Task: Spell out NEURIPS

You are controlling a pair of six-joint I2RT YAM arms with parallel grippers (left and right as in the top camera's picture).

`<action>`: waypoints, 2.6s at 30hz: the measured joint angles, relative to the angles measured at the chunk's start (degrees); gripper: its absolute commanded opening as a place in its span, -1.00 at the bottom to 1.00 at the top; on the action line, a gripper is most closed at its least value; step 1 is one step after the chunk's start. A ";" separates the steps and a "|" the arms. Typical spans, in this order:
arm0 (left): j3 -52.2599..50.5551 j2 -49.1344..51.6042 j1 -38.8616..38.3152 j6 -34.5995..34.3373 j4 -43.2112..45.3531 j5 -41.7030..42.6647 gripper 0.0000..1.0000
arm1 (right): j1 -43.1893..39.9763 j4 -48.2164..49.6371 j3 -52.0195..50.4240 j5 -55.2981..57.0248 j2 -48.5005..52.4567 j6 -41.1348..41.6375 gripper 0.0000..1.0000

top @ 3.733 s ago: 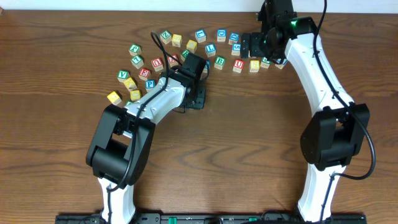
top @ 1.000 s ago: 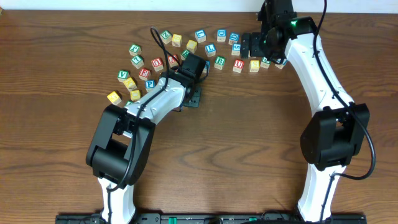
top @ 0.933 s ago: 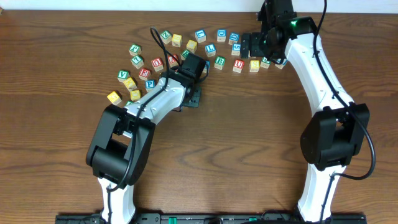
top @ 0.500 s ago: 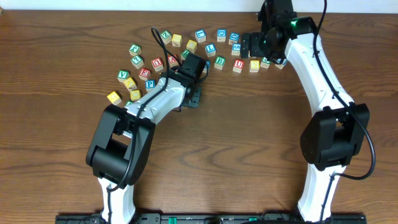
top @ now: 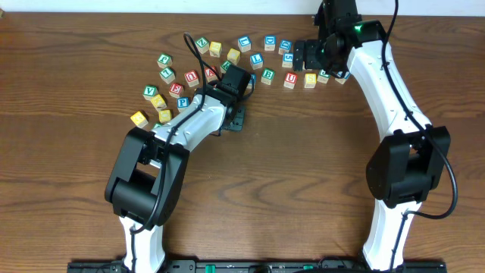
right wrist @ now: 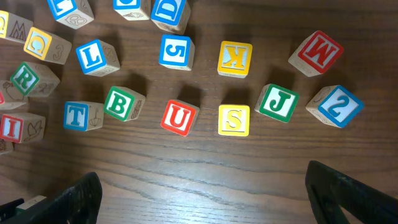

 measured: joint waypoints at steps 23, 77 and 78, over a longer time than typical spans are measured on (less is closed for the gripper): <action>0.96 -8.44 0.00 -0.98 -0.28 3.52 0.15 | 0.00 0.00 0.00 0.00 0.00 0.00 0.98; 30.05 -15.96 18.49 -0.98 -32.85 4.35 0.12 | 0.55 -0.02 0.00 0.02 0.00 0.00 0.98; 30.05 -15.69 18.49 -0.98 -32.89 4.35 0.12 | 0.55 -0.02 0.00 0.00 0.00 0.00 0.98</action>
